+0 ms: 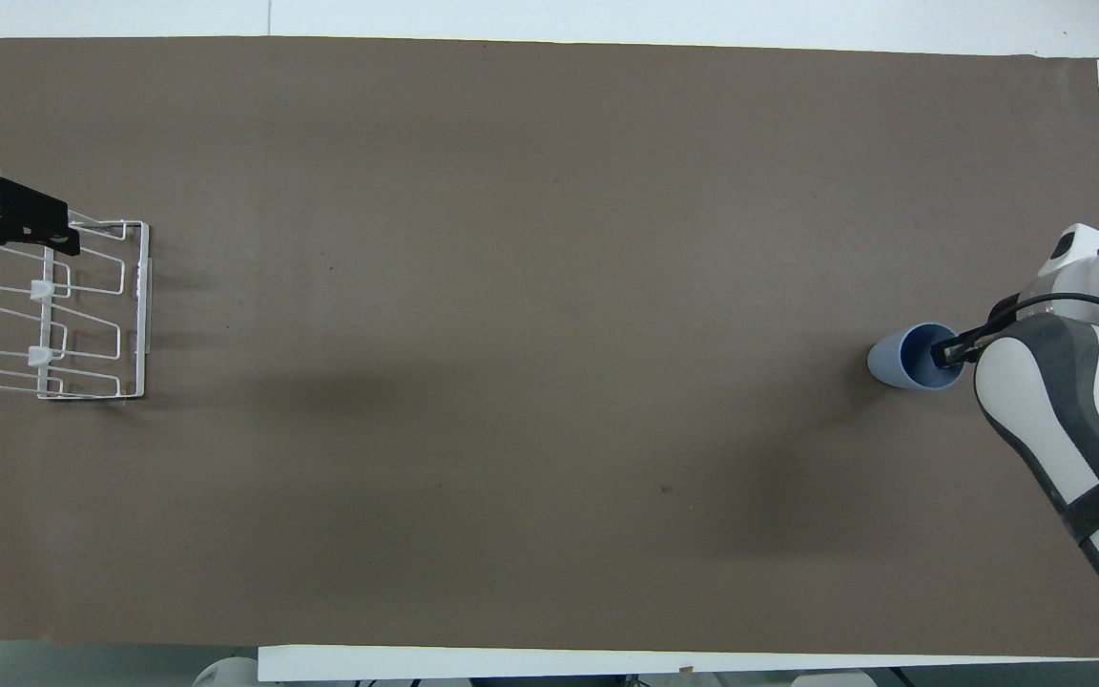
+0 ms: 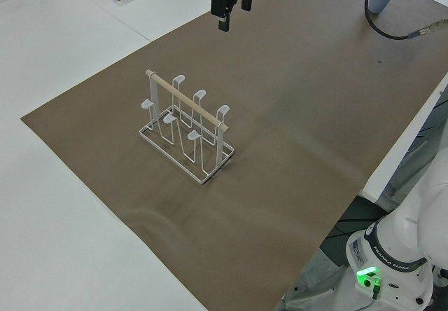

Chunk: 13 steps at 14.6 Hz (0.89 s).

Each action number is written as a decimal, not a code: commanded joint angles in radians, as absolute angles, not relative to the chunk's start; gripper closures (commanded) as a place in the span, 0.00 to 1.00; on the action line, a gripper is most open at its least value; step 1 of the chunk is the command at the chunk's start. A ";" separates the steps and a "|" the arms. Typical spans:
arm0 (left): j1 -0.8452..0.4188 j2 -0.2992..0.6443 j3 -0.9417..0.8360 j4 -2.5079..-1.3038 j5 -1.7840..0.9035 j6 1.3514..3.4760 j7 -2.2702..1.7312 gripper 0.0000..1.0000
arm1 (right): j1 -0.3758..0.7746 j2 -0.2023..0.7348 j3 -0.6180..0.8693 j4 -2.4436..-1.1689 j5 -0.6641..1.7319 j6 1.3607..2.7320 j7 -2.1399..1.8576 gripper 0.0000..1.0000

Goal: Hang cup on cup holder
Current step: 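Reach the right gripper down and grasp the light blue cup rim, then lift the cup with the right gripper while the left gripper approaches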

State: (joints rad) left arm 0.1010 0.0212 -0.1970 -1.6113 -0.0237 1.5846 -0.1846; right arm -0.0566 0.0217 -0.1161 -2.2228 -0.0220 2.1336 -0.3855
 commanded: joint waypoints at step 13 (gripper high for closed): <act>-0.027 0.012 -0.202 -1.605 -0.141 1.646 -0.965 0.00 | 0.073 0.009 -0.101 -1.963 0.775 1.776 -0.251 1.00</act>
State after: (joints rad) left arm 0.0203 0.0213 -0.2100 -1.6109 -0.1148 1.6296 -0.8032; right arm -0.0097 0.0024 -0.1090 -1.9605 0.6513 1.7570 -0.3499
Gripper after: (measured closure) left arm 0.000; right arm 0.956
